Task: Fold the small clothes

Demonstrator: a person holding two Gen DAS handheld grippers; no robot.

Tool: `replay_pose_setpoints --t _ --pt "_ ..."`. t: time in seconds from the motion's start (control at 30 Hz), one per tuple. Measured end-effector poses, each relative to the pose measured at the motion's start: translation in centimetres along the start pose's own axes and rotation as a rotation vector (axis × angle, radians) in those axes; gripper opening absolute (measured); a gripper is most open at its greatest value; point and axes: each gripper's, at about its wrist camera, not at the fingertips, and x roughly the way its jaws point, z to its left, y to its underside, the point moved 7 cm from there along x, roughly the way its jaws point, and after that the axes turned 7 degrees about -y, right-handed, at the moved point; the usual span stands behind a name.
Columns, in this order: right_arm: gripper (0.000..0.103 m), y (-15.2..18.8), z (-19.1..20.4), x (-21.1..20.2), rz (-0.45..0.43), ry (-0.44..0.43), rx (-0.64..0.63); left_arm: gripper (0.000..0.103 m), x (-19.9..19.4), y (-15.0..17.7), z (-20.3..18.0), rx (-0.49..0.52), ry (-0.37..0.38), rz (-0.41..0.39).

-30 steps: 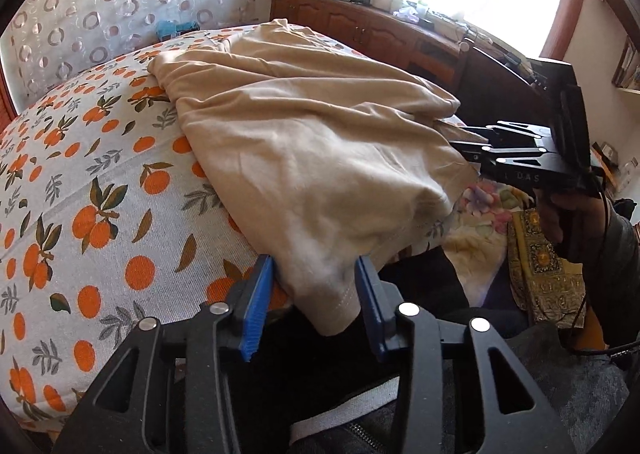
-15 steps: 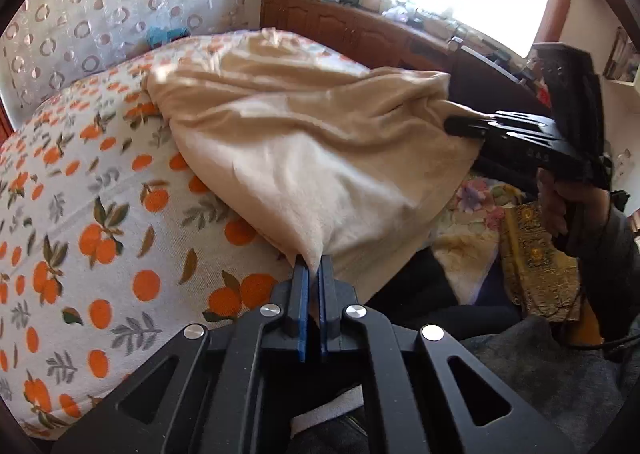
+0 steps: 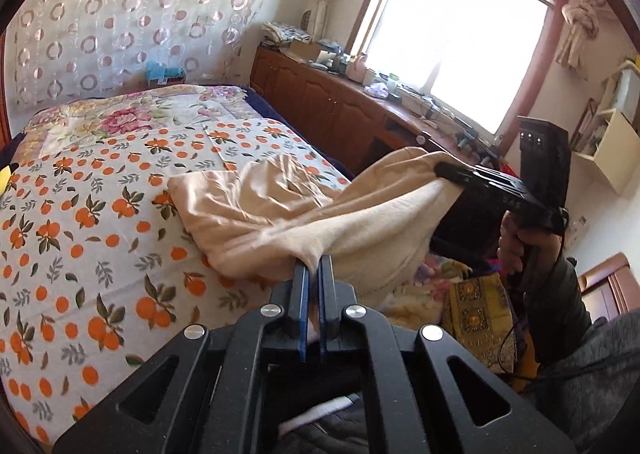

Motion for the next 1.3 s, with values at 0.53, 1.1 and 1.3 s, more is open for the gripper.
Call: replay_pose_setpoints --t 0.53,1.1,1.3 --pt "0.005 -2.7 -9.7 18.1 0.217 0.074 0.145 0.005 12.3 -9.3 11.5 -0.077 -0.158 0.019" --pt "0.041 -6.2 -11.6 20.2 0.205 0.18 0.077 0.044 17.8 -5.8 10.5 0.079 -0.136 0.147" --pt "0.044 -7.6 -10.7 15.8 0.169 0.148 0.006 0.044 19.8 -6.3 11.1 0.098 -0.155 0.166"
